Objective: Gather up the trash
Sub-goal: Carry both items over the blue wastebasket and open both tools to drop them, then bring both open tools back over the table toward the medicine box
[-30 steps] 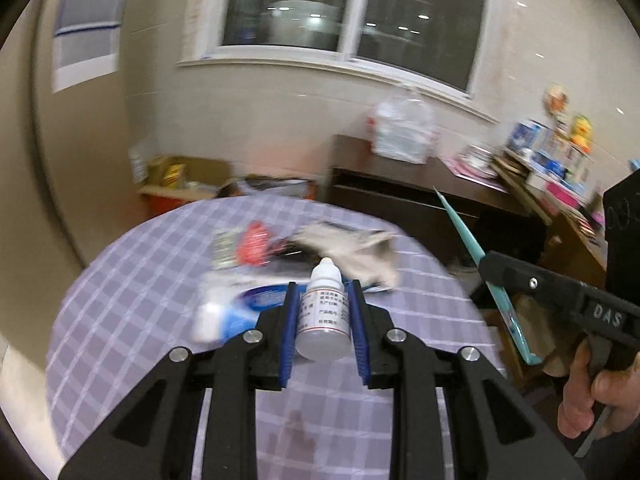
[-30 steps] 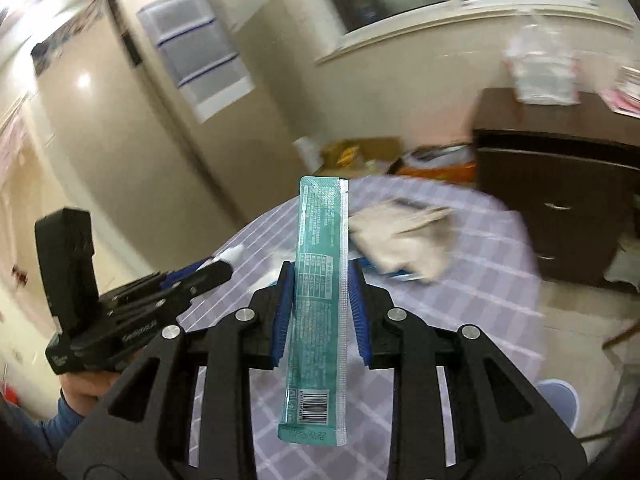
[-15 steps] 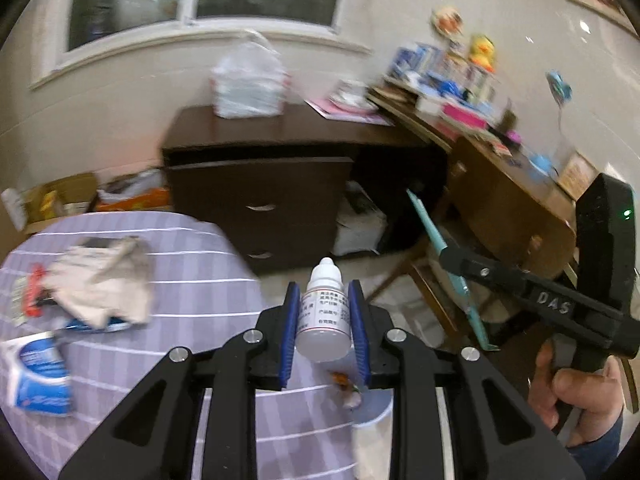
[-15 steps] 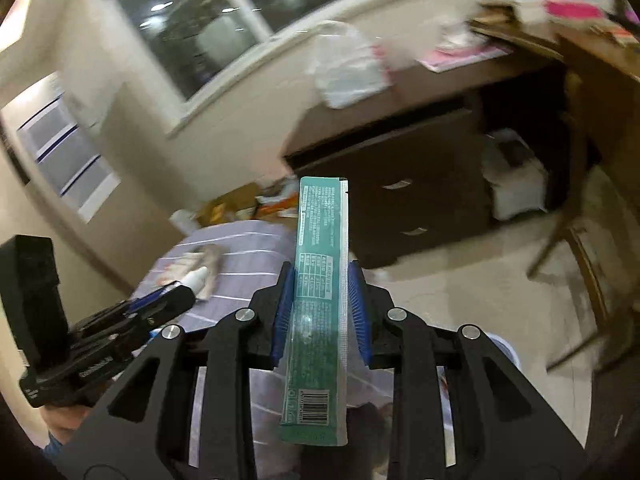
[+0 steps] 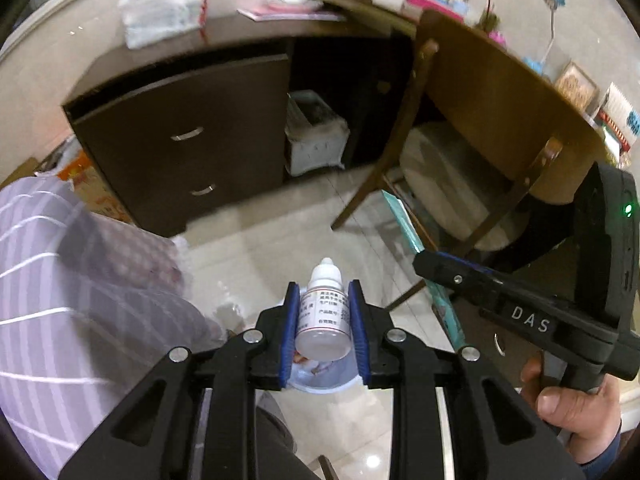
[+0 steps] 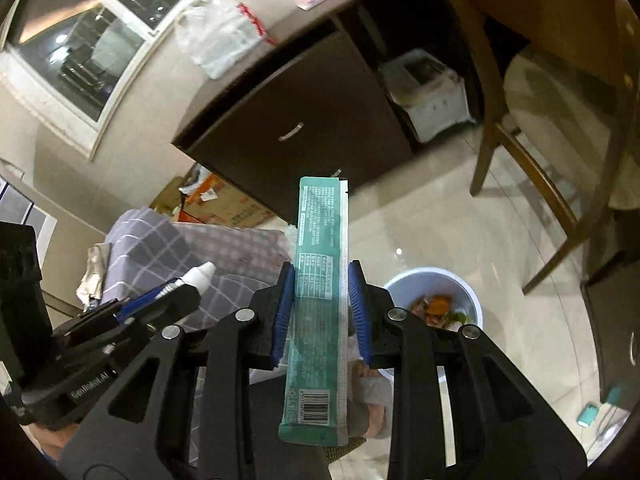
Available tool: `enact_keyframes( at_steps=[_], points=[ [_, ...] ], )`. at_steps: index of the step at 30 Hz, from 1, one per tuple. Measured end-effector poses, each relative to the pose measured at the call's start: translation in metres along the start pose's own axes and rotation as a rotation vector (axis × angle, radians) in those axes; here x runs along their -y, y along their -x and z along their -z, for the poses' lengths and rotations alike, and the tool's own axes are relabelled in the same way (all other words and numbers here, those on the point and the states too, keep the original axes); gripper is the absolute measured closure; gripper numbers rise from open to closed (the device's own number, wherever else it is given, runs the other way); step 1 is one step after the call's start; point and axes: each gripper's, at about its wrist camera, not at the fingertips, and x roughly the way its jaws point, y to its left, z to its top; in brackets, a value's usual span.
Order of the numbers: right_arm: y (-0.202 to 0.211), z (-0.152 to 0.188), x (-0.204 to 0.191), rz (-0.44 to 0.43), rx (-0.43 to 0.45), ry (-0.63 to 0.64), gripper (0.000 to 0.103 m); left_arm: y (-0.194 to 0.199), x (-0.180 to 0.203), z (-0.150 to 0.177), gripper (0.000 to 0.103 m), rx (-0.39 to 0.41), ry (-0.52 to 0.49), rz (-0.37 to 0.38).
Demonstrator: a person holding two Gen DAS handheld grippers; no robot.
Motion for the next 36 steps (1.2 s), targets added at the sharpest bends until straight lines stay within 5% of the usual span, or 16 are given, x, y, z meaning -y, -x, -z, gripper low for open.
enact_keyframes(
  at_steps=[5, 7, 8, 9, 12, 17, 25, 36],
  points=[
    [-0.023, 0.0, 0.021, 0.013, -0.054, -0.045, 0.073, -0.035, 0.008, -0.004, 0.075, -0.093, 0.004, 0.032],
    [-0.031, 0.001, 0.03, 0.023, -0.079, -0.07, 0.068, -0.041, 0.007, -0.005, 0.045, -0.115, 0.003, 0.027],
    [-0.033, 0.002, 0.035, 0.035, -0.088, -0.083, 0.046, -0.039, 0.005, -0.005, 0.025, -0.104, 0.007, 0.012],
    [-0.032, 0.003, 0.037, 0.044, -0.087, -0.093, 0.038, -0.034, 0.002, -0.005, 0.022, -0.078, 0.009, 0.002],
    [-0.028, 0.004, 0.04, 0.049, -0.077, -0.104, 0.035, -0.028, -0.002, -0.007, 0.02, -0.075, 0.012, -0.005],
    [-0.02, 0.004, 0.04, 0.085, -0.055, -0.122, 0.006, -0.006, -0.007, -0.01, 0.017, -0.024, 0.024, -0.023],
    [0.007, -0.003, 0.008, 0.129, 0.005, -0.074, 0.006, 0.05, -0.011, -0.007, 0.011, 0.103, 0.024, -0.049],
    [0.044, -0.01, -0.097, 0.08, 0.092, 0.119, 0.006, 0.149, -0.052, 0.019, 0.01, 0.281, 0.079, -0.114]
  ],
)
